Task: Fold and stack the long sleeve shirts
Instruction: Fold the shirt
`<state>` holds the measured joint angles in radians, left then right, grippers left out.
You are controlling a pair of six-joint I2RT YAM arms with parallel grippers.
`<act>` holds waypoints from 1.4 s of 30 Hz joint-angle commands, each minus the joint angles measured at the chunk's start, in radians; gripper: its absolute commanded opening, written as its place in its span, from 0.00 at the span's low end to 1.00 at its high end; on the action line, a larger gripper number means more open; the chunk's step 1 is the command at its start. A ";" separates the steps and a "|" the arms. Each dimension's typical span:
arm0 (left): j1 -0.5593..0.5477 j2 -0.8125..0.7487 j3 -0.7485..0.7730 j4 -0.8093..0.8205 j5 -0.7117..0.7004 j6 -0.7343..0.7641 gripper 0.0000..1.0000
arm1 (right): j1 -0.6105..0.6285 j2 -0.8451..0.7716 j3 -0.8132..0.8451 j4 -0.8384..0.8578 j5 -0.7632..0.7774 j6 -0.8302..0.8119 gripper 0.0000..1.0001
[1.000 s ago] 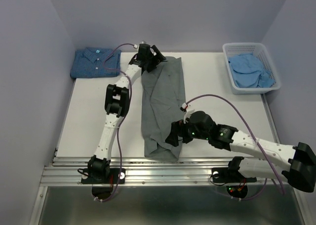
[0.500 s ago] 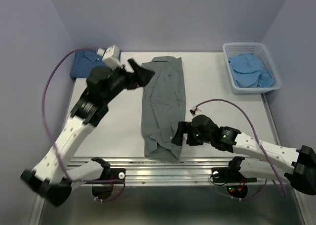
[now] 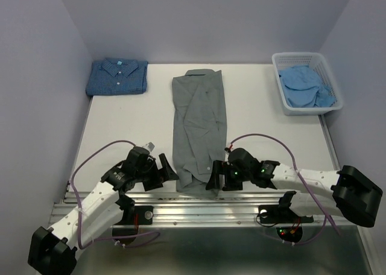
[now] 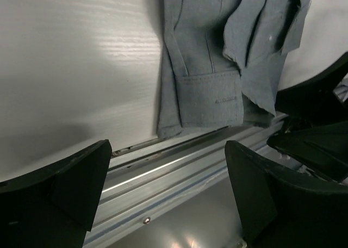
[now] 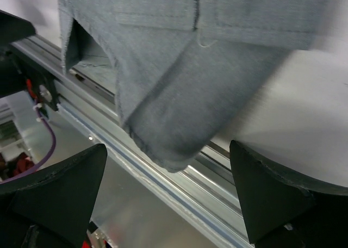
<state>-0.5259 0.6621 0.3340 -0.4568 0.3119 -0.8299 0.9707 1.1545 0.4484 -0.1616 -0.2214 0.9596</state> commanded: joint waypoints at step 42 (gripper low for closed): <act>-0.063 0.530 0.585 0.199 -0.172 0.104 0.00 | -0.262 0.189 0.587 -0.228 0.286 -0.360 0.01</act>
<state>-0.6308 1.1458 0.8455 -0.2695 0.2005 -0.7826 0.7887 1.2598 0.9127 -0.3855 0.0460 0.7425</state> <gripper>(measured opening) 0.029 0.044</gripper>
